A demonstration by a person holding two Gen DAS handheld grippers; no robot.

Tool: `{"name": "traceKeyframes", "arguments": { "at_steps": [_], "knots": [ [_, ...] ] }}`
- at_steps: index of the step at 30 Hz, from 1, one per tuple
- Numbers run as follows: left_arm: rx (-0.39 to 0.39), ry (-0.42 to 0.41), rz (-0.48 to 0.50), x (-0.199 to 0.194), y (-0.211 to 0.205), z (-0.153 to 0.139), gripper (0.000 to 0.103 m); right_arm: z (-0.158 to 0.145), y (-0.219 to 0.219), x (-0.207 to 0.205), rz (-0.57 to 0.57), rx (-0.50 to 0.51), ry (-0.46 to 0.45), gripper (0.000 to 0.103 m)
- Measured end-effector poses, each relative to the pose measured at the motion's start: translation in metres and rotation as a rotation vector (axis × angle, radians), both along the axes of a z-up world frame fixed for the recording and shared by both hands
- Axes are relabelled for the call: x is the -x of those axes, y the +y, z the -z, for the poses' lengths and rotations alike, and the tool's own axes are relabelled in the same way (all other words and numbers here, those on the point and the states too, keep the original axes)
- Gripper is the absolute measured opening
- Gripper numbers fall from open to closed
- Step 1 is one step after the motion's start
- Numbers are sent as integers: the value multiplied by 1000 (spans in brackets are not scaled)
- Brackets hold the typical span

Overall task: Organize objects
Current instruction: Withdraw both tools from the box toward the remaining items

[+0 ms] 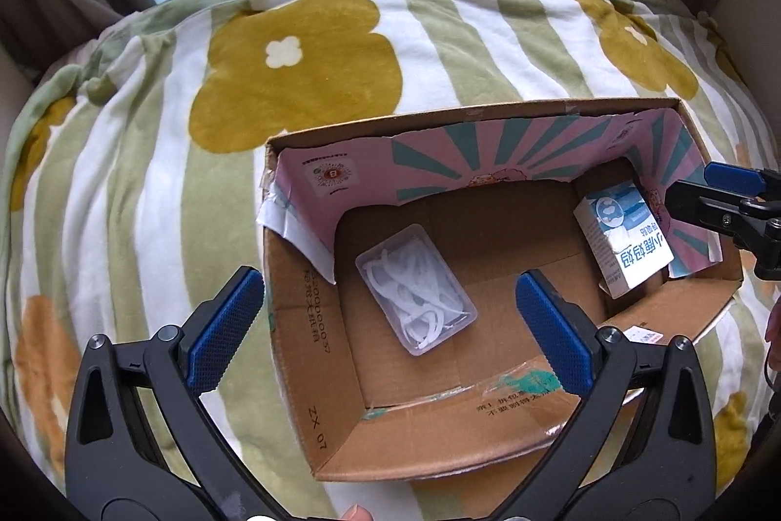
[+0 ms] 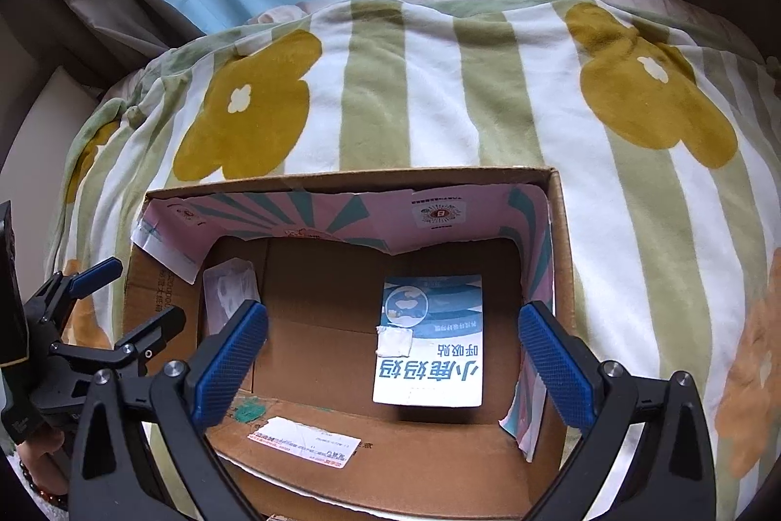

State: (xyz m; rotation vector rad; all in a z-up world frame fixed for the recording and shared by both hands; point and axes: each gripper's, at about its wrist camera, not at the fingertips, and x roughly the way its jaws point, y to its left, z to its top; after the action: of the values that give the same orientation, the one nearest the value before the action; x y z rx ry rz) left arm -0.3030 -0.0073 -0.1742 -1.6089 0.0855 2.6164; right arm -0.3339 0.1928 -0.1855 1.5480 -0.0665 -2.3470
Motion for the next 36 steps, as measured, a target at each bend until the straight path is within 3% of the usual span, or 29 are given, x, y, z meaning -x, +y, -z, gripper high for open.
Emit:
{"name": "traceKeyframes", "arguments": {
  "at_steps": [27, 36],
  "knots": [
    [-49, 77, 4, -76, -19, -50, 103, -61, -6, -77, -44, 17, 137, 102],
    [-101, 118, 86, -126, -32, -71, 103, -81, -10, -111, -95, 21, 147, 102]
  ]
}}
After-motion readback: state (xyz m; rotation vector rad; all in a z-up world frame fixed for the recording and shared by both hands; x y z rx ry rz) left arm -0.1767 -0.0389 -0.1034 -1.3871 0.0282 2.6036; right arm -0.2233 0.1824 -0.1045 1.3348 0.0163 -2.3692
